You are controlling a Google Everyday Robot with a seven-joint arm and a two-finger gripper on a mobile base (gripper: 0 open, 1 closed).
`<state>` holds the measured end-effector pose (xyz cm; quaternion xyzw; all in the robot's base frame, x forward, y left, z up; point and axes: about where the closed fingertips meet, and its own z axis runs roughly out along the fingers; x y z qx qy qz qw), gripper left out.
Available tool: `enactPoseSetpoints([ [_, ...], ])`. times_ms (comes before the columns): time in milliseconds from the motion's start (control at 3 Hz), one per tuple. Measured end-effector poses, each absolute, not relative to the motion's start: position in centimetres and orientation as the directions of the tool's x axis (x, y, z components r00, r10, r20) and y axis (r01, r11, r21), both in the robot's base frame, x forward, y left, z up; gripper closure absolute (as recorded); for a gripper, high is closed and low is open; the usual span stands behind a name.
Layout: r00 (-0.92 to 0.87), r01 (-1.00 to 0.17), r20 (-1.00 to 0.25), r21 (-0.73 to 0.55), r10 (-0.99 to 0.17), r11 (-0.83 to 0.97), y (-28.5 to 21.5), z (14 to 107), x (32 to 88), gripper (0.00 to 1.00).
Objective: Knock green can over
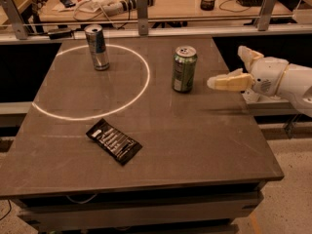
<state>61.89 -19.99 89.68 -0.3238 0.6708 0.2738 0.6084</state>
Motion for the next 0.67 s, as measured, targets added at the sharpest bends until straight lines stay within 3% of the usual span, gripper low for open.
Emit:
enactPoseSetpoints([
  [667, -0.032, -0.85, -0.996, -0.018, -0.085, 0.527, -14.5, 88.3, 64.1, 0.0],
])
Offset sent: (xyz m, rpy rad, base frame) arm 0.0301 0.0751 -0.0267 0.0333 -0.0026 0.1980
